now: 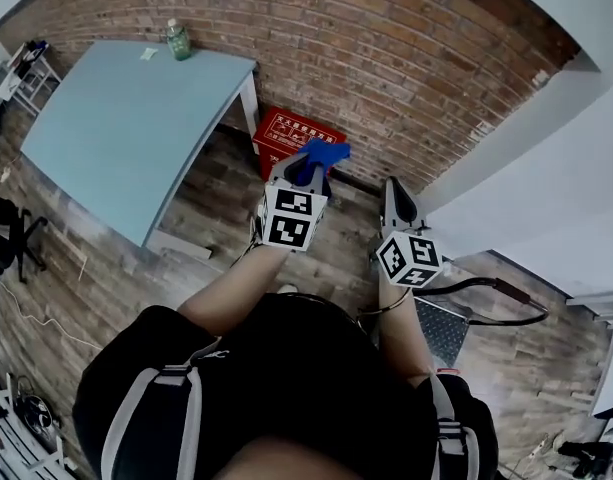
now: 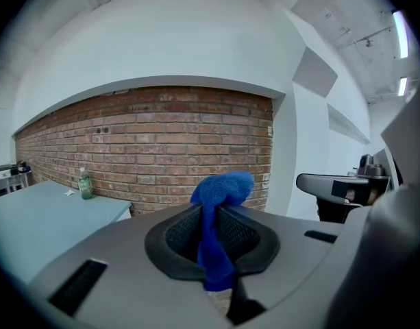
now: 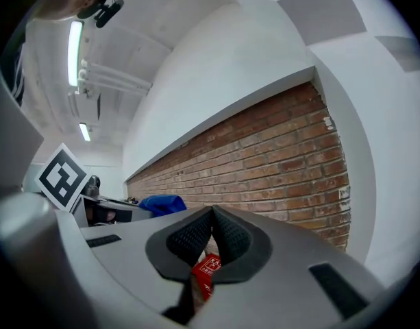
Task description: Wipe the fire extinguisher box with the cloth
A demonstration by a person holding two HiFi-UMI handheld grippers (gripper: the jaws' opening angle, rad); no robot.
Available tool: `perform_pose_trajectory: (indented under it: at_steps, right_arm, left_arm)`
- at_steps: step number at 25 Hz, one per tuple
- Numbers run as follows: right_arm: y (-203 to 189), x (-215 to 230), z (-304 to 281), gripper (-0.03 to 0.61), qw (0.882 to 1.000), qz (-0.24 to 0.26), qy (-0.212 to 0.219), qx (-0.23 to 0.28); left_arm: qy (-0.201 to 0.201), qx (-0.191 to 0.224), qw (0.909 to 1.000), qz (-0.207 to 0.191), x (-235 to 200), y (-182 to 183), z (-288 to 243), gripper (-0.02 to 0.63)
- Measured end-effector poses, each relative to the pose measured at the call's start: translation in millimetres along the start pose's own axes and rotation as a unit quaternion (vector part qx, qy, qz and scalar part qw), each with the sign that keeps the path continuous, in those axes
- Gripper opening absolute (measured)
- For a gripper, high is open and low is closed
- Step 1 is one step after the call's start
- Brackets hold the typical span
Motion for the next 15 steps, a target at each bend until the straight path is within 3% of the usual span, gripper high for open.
perform_pose_trajectory:
  at_steps: [5,15]
  right_arm:
    - [5.0,-13.3,6.1,0.017,0.999,0.012,0.037,0.012]
    - [2.0,-8.4,14.4,0.017,0.998,0.032,0.046,-0.011]
  left_arm:
    - [0.008,0.003,1.0,0.001,5.2,0.6,9.2,0.041]
    - [-0.017,0.012,0.9998,0.004,29.0,1.0,4.5,0.041]
Point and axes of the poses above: the fingertips, and each gripper's own axes: z backward along the fingers, x to its right, y out of its top, the point moved 5 cm from there along z, backward along the fingers, and after that the axes turned 10 degrees about -x, right-handed, at the moved point
